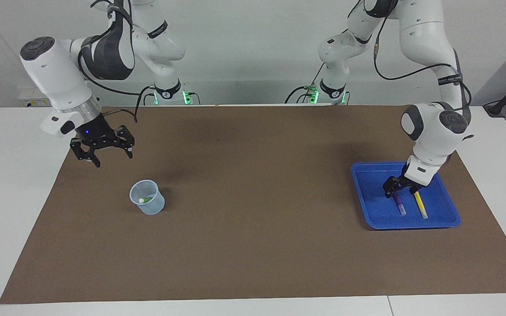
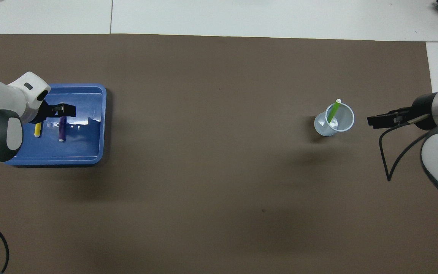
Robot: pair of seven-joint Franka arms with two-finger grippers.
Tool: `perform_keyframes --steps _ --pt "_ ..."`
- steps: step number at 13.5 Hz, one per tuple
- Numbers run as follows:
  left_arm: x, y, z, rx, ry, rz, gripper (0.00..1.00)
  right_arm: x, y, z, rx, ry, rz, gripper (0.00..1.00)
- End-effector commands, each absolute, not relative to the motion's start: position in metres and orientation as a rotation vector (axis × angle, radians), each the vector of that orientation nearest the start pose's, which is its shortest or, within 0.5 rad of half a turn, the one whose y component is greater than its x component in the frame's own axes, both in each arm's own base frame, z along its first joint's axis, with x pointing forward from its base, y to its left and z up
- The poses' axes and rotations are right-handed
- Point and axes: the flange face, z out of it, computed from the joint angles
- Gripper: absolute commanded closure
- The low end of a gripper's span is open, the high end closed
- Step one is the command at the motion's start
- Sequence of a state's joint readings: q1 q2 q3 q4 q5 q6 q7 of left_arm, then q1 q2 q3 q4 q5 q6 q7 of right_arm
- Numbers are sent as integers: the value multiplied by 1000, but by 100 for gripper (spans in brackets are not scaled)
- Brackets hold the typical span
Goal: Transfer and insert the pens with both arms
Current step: 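Open the right gripper and withdraw while the left gripper grips the purple pen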
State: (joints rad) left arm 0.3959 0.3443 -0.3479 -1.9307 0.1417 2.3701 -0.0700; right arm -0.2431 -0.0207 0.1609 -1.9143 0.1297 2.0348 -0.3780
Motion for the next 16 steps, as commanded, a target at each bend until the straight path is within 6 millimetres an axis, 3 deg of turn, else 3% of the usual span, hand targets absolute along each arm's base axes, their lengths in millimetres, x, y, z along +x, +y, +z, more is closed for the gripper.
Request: perform_keyframes --steps 1,4,9,12,15,16 --pt "627 50 318 -3138 -42 -210 0 561 -43 517 -3054 -346 -226 0" --pt "627 50 306 -3124 -8 -213 2 558 -42 517 -3051 -349 -200 0" --pt "623 44 300 -3128 -7 -197 23 556 -40 535 -3042 -342 -233 0" --pt "622 44 298 -3129 -6 -195 48 556 -43 537 -3043 -334 -233 0" --pt "621 42 299 -3128 -1 -177 91 553 -45 544 -3047 -301 -239 0" --pt "620 41 298 -3128 1 -170 99 549 -45 549 -3049 -297 -234 0"
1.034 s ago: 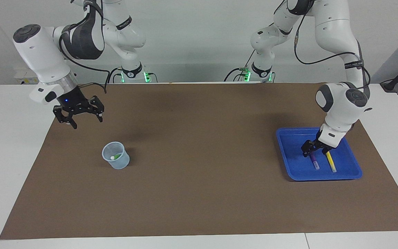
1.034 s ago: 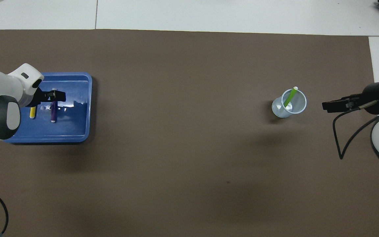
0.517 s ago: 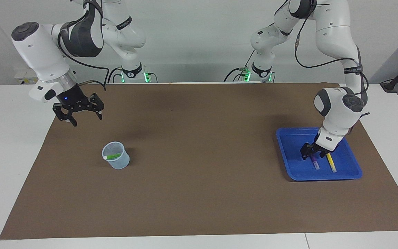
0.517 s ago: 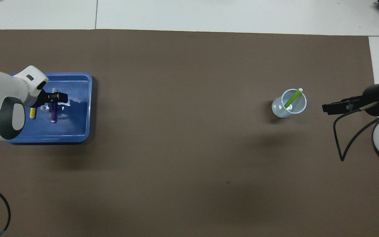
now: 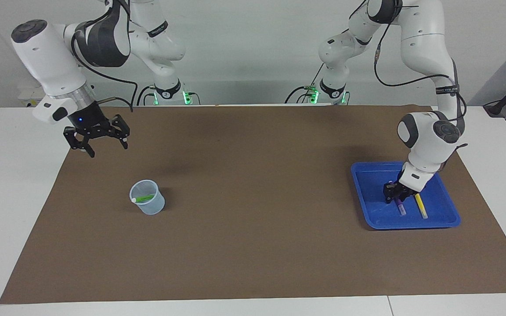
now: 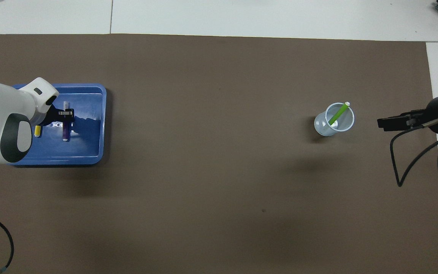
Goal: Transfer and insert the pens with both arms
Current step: 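Open the right gripper and withdraw while the left gripper grips the purple pen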
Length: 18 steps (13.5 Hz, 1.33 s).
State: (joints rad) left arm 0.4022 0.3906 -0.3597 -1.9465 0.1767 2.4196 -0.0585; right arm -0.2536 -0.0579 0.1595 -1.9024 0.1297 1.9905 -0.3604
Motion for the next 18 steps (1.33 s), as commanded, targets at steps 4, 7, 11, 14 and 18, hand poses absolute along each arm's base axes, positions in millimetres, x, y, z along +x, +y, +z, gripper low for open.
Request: perform_keyframes --steps 4,7,11,14,18 --pt "626 43 314 -3119 -5 -97 100 542 -60 560 -3063 -248 -259 0" --pt "641 21 362 -3102 -121 -13 100 535 -59 575 -3076 -252 -276 0" --pt "648 -26 409 -3112 -401 11 100 532 -72 578 -3084 -217 -279 0" --pt "639 -71 429 -3124 -704 21 100 529 -58 579 -3085 -237 -275 0" --pt "621 -164 447 -3052 -1078 12 100 526 -58 577 -3084 -229 -240 0"
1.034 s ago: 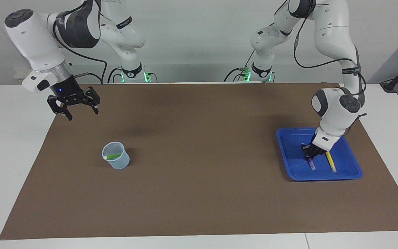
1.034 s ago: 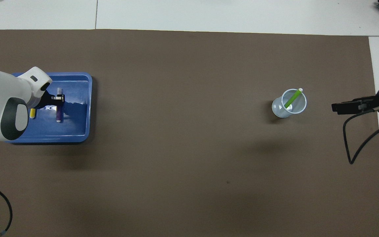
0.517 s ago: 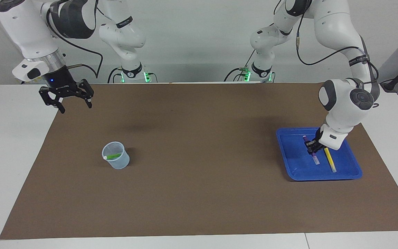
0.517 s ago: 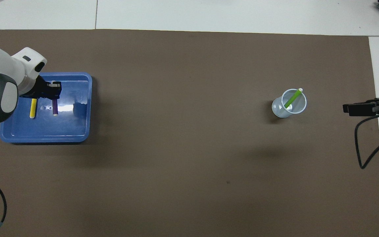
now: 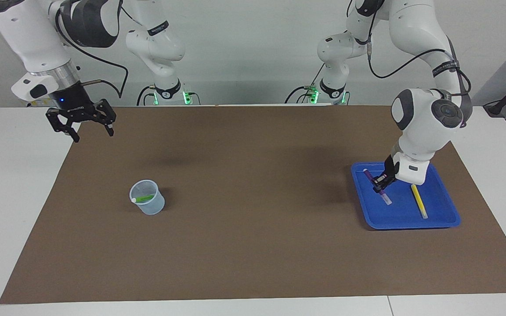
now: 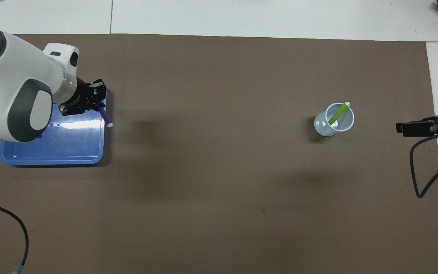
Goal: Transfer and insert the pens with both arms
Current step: 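Lift the purple pen from the tray with the left gripper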
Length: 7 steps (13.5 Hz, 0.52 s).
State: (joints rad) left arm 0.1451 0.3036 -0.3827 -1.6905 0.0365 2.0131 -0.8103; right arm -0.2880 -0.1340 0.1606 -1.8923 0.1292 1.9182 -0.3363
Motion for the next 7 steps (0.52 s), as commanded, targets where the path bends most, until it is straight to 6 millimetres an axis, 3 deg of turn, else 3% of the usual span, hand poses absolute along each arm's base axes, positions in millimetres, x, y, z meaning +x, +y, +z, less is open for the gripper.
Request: perform_keyframes --steps 1,7 --pt "615 -187 449 -3031 -1162 23 100 525 -60 576 -3082 -223 -217 0" --pt "587 -280 462 -2918 -1646 63 100 513 -64 578 -3074 -206 -125 0"
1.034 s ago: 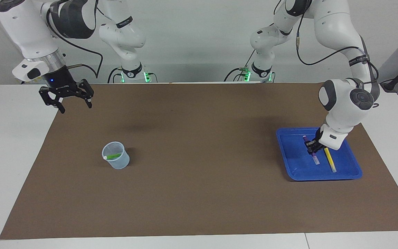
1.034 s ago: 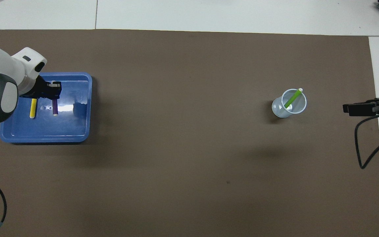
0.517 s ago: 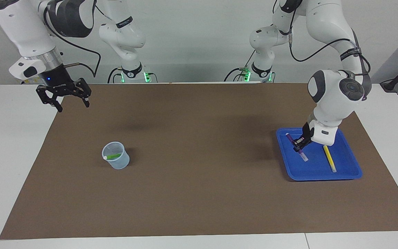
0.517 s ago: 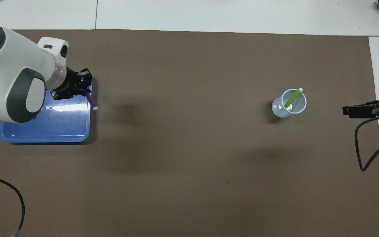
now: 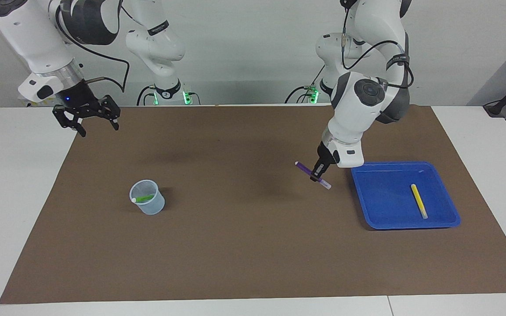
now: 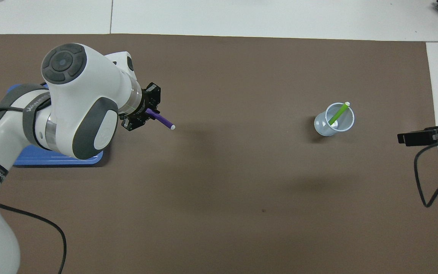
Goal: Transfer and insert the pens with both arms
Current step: 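Lift the purple pen from the tray with the left gripper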
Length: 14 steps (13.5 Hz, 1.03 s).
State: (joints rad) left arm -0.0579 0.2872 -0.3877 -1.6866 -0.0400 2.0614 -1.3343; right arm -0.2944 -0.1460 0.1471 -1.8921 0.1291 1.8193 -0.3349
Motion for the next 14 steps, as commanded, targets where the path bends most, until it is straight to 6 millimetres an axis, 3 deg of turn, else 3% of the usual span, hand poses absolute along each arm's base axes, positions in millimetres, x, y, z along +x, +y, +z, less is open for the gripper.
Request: perform_keyframes --steps 1,7,10,14 --pt "581 -296 463 -2881 -1734 68 100 512 -64 577 -3075 -207 -120 0" --pt "539 -389 476 -2697 -2195 111 100 507 -63 578 -3073 -200 -99 0" --pt "520 -420 480 -2629 -2344 156 100 507 -63 577 -3073 -197 -99 0" --pt "517 -434 484 -2521 -2560 204 100 507 -64 576 -3073 -193 -96 0"
